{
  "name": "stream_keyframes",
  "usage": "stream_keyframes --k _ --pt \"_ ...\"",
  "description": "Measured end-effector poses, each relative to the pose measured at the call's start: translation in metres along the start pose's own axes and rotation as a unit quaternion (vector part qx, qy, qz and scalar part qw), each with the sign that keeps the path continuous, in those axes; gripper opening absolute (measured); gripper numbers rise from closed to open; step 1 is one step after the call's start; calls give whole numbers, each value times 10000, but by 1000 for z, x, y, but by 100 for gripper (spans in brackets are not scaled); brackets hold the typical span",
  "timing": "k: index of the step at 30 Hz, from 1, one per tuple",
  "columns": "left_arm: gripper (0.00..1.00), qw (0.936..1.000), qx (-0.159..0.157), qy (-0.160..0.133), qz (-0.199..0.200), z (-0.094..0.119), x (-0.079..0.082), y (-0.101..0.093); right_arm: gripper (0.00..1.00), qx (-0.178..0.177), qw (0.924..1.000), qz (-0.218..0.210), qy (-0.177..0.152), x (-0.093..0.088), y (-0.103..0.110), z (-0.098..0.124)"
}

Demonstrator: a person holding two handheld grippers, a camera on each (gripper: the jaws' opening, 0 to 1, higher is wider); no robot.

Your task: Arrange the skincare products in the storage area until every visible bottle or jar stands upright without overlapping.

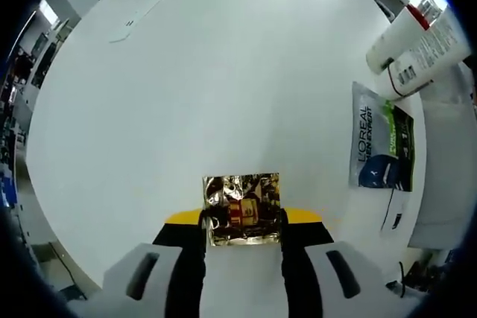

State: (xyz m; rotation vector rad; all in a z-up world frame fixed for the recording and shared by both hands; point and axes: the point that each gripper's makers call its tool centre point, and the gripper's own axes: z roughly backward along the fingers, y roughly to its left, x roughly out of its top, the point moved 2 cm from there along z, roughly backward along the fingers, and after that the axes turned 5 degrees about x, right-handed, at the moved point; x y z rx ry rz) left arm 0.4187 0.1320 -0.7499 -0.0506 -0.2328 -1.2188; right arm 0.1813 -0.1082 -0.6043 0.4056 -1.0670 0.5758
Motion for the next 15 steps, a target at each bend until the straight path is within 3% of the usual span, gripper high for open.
stream_keyframes --k 15 --pt "34 9999 61 57 129 -1 0 -7 100 14 10000 10 -42 1 0 1"
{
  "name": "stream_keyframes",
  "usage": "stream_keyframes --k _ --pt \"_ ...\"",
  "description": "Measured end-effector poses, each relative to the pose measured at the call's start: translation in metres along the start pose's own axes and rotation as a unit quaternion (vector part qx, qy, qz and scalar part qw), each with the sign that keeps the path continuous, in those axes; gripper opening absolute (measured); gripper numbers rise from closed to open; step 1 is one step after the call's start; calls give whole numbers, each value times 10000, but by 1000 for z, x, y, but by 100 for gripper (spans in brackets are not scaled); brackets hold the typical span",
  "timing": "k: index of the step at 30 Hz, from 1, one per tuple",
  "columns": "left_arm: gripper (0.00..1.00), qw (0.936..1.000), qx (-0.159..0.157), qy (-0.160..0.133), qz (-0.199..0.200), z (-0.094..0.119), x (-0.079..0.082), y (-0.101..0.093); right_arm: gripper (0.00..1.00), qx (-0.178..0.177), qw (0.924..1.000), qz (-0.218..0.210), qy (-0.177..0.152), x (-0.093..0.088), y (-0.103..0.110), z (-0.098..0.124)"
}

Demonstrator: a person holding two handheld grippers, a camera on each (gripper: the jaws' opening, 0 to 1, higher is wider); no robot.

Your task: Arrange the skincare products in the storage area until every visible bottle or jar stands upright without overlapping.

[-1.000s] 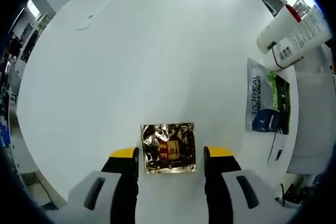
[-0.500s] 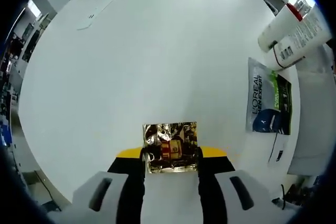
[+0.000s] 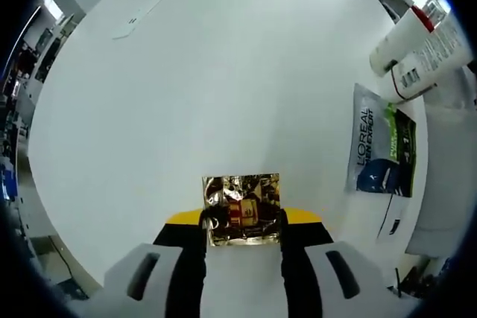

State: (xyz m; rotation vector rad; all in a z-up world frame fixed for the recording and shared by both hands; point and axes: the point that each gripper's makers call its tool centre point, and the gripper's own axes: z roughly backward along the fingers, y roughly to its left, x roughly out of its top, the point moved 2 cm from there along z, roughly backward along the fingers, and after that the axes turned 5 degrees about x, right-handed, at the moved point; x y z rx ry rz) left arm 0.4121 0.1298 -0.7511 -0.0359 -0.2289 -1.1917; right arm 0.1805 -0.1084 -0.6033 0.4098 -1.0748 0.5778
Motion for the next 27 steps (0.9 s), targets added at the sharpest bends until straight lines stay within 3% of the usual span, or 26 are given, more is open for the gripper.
stream_keyframes --k 13,27 --pt "34 9999 -22 8 -143 -1 -2 -4 100 21 10000 18 7 0 3 0" --pt "34 9994 -50 -43 -339 3 -5 -24 100 81 9999 57 20 1 10 0"
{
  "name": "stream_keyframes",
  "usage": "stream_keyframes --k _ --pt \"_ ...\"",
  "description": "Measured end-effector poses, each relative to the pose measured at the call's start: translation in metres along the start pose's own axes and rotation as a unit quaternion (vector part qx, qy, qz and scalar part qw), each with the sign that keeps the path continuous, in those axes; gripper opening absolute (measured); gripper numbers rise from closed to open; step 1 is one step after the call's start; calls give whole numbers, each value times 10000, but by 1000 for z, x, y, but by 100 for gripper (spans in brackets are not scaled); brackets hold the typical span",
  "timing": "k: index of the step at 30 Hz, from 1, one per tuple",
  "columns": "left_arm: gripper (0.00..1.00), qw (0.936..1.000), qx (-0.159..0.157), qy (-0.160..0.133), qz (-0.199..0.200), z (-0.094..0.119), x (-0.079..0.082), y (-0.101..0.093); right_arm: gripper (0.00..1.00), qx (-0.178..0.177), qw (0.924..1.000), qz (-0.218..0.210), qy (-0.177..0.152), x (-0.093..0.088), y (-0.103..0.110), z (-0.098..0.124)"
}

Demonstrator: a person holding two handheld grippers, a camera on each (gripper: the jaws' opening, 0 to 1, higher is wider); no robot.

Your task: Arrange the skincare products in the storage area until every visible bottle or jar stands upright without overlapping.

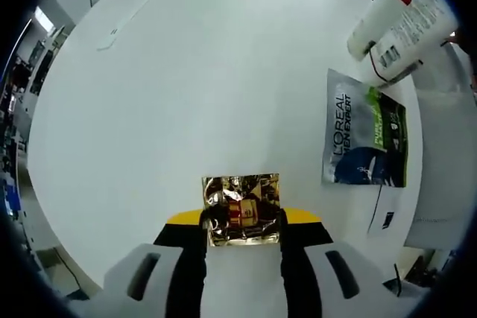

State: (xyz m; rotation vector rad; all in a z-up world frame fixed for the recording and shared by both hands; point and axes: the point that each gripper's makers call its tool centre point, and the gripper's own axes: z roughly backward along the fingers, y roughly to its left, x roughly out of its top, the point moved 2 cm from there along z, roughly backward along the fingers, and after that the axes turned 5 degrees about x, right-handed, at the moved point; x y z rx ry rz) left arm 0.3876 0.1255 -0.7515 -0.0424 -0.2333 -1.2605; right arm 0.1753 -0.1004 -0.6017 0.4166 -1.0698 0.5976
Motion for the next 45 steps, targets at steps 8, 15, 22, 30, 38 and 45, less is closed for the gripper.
stream_keyframes --k 8,15,22,30,38,45 --pt "34 9999 -28 -21 -100 3 -2 -12 100 -8 10000 3 -34 1 1 1" --pt "34 9994 -73 -4 -351 3 -3 -18 100 24 10000 27 -38 2 2 0" --pt "34 9978 -190 134 -613 6 -3 -29 100 39 10000 62 -57 4 3 0" --pt "34 9968 -206 143 -763 15 0 -39 100 36 9999 83 -76 5 3 0" --pt "34 9965 -244 165 -783 19 -2 -42 100 36 9999 117 -110 7 4 2" --pt "34 9955 -236 151 -910 24 -5 -49 100 61 9998 155 -100 7 6 2"
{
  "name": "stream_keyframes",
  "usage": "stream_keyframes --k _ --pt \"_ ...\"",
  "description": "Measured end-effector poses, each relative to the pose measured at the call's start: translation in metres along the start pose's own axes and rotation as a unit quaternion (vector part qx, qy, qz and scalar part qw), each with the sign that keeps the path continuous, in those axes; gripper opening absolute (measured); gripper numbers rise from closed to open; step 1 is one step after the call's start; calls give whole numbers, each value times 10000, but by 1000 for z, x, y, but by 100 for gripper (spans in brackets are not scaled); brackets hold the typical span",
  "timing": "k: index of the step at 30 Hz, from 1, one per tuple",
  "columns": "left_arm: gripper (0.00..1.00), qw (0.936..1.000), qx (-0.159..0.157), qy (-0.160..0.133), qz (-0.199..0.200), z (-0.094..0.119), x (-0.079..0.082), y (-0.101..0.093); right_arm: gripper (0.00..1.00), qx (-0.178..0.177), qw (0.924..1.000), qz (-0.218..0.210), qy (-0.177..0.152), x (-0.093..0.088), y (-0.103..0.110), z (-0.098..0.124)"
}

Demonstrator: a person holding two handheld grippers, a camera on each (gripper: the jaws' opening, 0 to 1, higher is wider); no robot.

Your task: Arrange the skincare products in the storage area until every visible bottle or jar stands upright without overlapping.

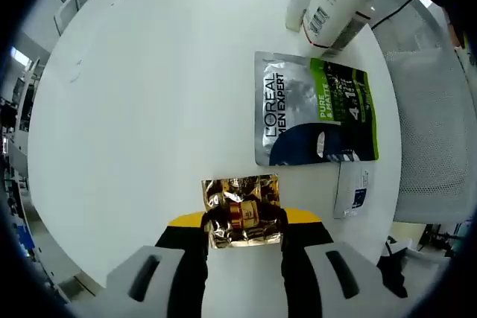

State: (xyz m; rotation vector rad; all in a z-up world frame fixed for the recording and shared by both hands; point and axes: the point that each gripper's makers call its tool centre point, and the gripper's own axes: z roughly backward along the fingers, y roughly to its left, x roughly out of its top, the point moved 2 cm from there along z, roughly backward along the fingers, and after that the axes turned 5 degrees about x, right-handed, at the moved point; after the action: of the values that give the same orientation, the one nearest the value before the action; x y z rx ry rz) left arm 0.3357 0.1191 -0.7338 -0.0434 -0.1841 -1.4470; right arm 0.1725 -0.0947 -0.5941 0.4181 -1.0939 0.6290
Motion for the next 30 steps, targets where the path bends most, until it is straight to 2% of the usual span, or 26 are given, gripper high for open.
stream_keyframes --k 14,21,30 --pt "34 9999 -65 -24 -142 -1 -4 -22 100 41 10000 71 22 1 4 2" --pt "34 9998 -33 -4 -208 -5 -9 -22 100 77 9999 94 36 0 7 2" --pt "34 9995 -85 -48 -304 -8 -9 -33 100 74 9999 119 4 1 8 2"
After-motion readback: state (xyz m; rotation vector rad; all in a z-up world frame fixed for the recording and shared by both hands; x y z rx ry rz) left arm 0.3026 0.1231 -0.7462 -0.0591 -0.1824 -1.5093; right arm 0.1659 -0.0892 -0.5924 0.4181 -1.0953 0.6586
